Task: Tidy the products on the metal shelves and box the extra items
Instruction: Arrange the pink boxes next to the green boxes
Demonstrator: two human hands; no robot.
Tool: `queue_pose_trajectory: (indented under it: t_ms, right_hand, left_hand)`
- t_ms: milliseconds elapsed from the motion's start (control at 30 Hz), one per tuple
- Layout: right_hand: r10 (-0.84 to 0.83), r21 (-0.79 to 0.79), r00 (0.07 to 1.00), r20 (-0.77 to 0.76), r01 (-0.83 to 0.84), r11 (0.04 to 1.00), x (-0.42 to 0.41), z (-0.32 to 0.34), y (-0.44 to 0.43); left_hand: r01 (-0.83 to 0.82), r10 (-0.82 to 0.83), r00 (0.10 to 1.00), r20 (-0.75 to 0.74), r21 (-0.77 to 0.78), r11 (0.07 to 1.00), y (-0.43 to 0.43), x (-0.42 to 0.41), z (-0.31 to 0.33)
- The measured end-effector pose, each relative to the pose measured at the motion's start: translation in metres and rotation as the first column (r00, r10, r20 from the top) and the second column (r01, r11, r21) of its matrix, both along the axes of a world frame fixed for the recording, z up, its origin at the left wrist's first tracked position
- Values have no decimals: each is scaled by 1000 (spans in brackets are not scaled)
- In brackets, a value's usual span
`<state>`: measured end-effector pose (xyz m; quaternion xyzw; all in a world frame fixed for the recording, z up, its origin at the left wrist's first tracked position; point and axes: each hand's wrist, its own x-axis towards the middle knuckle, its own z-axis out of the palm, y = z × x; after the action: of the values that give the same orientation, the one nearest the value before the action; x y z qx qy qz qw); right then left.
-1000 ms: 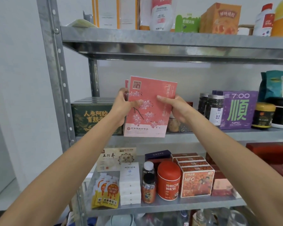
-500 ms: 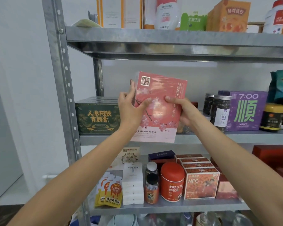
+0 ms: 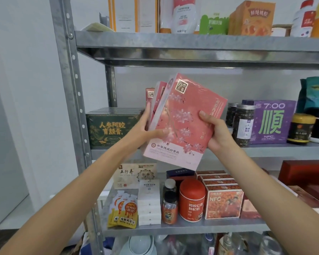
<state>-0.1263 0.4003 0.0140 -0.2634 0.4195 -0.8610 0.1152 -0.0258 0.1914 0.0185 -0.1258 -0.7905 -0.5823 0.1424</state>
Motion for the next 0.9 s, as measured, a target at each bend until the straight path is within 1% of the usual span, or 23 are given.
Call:
queue_pose_trajectory:
  t_ms: [67, 167, 267, 367, 467, 500, 533, 567, 600, 633, 667, 700, 733, 767, 800, 833, 867, 900]
  right_hand:
    - [17, -20, 999, 41, -16, 1000, 6, -5, -1]
    - [52, -46, 993, 110, -48, 998, 15, -14, -4]
    - [104, -21, 984, 147, -102, 995, 22, -28, -6]
    - [107, 37, 976, 188, -116, 993, 24, -39, -5]
    - [96, -3, 974, 206, -98, 995, 19, -44, 2]
    - [73, -10, 976, 204, -73, 997, 16, -43, 5]
    - [14, 14, 982, 190, -16, 1000, 12, -42, 7]
    - [-101, 89, 984, 144, 89, 992, 7, -39, 8]
    - [-251, 201, 967, 46, 237, 950, 0, -35, 7]
    - [-388, 317, 916, -103, 400, 860, -5, -31, 6]
    - [-467, 397, 834, -294, 551, 734, -11, -25, 4]
    - [-465, 431, 717, -519, 689, 582, -18, -19, 3]
    - [-369, 418, 561, -741, 815, 401, -26, -13, 1]
    - [-178, 362, 400, -899, 908, 212, -33, -7, -1]
    - [49, 279, 277, -960, 959, 51, -39, 0, -4]
    - [248, 202, 213, -945, 977, -67, -46, 7, -7]
    - [395, 139, 187, -900, 979, -149, -51, 13, -13]
    - [492, 95, 186, -851, 974, -205, -55, 18, -18]
  left_hand:
    - [51, -50, 997, 58, -8, 999, 0, 6, -2]
    - [-3, 6, 998, 63, -47, 999, -3, 12, -5]
    - [-25, 28, 995, 97, -30, 999, -7, 18, -9]
    - [-41, 43, 987, 156, -17, 999, -14, 20, -10]
    - [-79, 81, 967, 240, -19, 997, -26, 23, -12]
    - [-89, 96, 962, 255, -40, 995, -31, 23, -13]
    - [-97, 116, 958, 263, -83, 992, -35, 23, -13]
    - [-102, 137, 953, 270, -141, 985, -39, 22, -12]
    - [-100, 156, 948, 277, -206, 973, -43, 22, -11]
    - [-90, 169, 943, 286, -269, 959, -45, 21, -10]
    - [-78, 181, 936, 301, -324, 943, -47, 19, -9]
    - [-65, 195, 927, 322, -372, 926, -49, 18, -7]
    - [-50, 208, 916, 344, -415, 909, -50, 17, -6]
    - [-34, 220, 905, 364, -454, 890, -52, 15, -4]
    - [-17, 231, 896, 379, -489, 872, -53, 14, -2]
    - [-1, 238, 888, 393, -516, 857, -54, 12, 1]
    - [17, 238, 882, 408, -531, 847, -56, 10, 4]
    - [38, 231, 876, 424, -538, 842, -57, 8, 6]
